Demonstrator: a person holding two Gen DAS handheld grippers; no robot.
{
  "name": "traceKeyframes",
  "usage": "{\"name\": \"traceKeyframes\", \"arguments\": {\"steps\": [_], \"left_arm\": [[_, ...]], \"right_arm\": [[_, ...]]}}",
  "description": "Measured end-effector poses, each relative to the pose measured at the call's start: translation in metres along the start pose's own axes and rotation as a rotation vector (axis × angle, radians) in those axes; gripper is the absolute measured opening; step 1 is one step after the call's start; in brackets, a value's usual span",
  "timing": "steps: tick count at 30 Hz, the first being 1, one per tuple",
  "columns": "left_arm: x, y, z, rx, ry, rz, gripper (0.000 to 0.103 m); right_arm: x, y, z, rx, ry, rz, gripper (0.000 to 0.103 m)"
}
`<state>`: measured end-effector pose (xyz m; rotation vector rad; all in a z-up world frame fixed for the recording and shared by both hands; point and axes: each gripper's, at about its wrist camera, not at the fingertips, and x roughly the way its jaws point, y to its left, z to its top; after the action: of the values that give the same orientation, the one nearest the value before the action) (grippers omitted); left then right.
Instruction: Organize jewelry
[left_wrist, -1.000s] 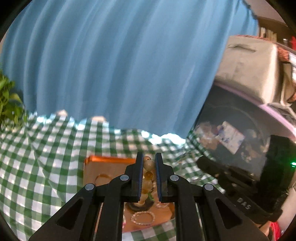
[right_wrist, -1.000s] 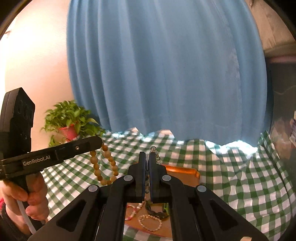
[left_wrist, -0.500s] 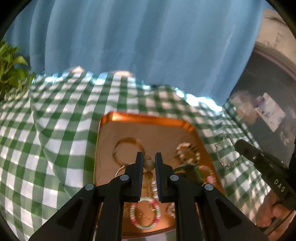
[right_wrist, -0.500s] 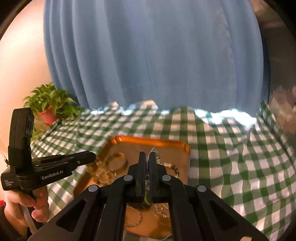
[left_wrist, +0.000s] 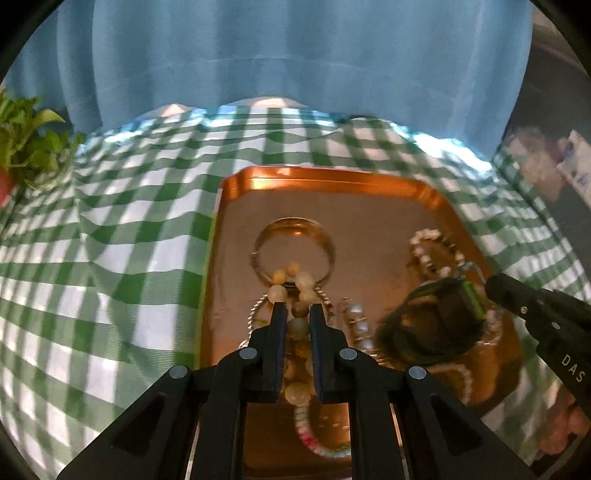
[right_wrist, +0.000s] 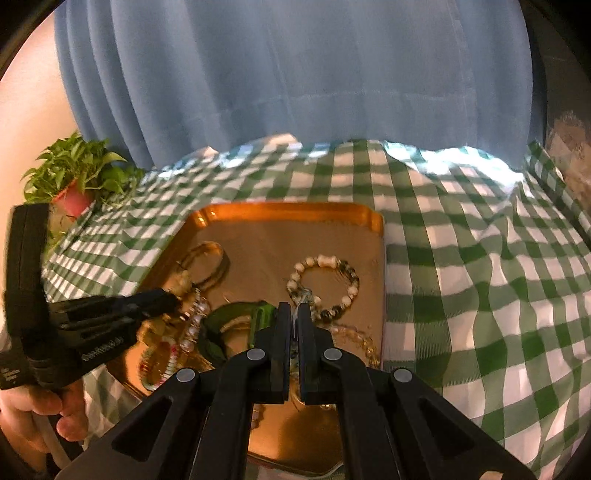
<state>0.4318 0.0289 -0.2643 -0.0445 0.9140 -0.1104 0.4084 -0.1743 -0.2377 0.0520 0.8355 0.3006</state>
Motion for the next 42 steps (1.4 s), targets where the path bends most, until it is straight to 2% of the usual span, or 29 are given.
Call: {"name": "traceKeyframes", "arguments": {"steps": [10, 11, 12, 13, 14, 15, 16, 17, 20, 24, 28, 31, 37, 40, 42], "left_arm": [[0.009, 0.004, -0.007, -0.008, 0.024, 0.062, 0.016], [0.009, 0.003, -0.008, -0.005, 0.026, 0.069, 0.022], [0.008, 0.001, -0.008, 0.003, 0.03, 0.07, 0.035], [0.008, 0.0, -0.009, 0.009, 0.033, 0.069, 0.042], [0.006, -0.002, -0.01, 0.011, 0.032, 0.074, 0.048], [0.003, -0.003, -0.011, 0.008, 0.027, 0.08, 0.063], [-0.002, -0.004, -0.012, 0.007, 0.016, 0.075, 0.071], [-0.008, -0.007, -0.013, 0.011, -0.004, 0.065, 0.079], [-0.025, -0.015, -0.017, 0.038, -0.046, 0.049, 0.08], [-0.038, -0.018, -0.028, 0.038, -0.03, 0.046, 0.08], [-0.061, -0.011, -0.043, -0.012, -0.032, 0.037, 0.08], [-0.088, -0.011, -0.046, -0.06, -0.037, -0.008, 0.08], [-0.175, -0.032, -0.056, -0.045, -0.096, -0.046, 0.08], [-0.23, -0.046, -0.064, -0.054, -0.124, 0.043, 0.08], [-0.268, -0.057, -0.074, -0.051, -0.144, 0.066, 0.08]], "right_arm": [[0.02, 0.001, -0.012, -0.02, 0.084, -0.053, 0.002], [0.021, 0.0, -0.013, -0.017, 0.088, -0.048, 0.003], [0.022, -0.001, -0.014, -0.014, 0.091, -0.04, 0.004], [0.022, -0.002, -0.015, -0.002, 0.09, -0.04, 0.014], [0.022, -0.003, -0.016, 0.008, 0.091, -0.047, 0.032], [0.02, -0.004, -0.017, 0.015, 0.09, -0.059, 0.042], [0.019, -0.004, -0.017, 0.016, 0.083, -0.057, 0.054], [0.015, -0.004, -0.019, 0.018, 0.076, -0.037, 0.054], [0.01, -0.001, -0.021, 0.011, 0.075, -0.043, 0.054], [0.0, 0.003, -0.029, 0.013, 0.065, -0.052, 0.054], [-0.015, 0.014, -0.037, -0.009, 0.052, -0.052, 0.054], [-0.03, 0.021, -0.044, 0.009, 0.047, -0.045, 0.054], [-0.095, 0.046, -0.05, 0.017, -0.008, -0.053, 0.054], [-0.145, 0.064, -0.05, 0.01, -0.052, -0.027, 0.055], [-0.175, 0.075, -0.051, 0.001, -0.073, -0.019, 0.058]]}}
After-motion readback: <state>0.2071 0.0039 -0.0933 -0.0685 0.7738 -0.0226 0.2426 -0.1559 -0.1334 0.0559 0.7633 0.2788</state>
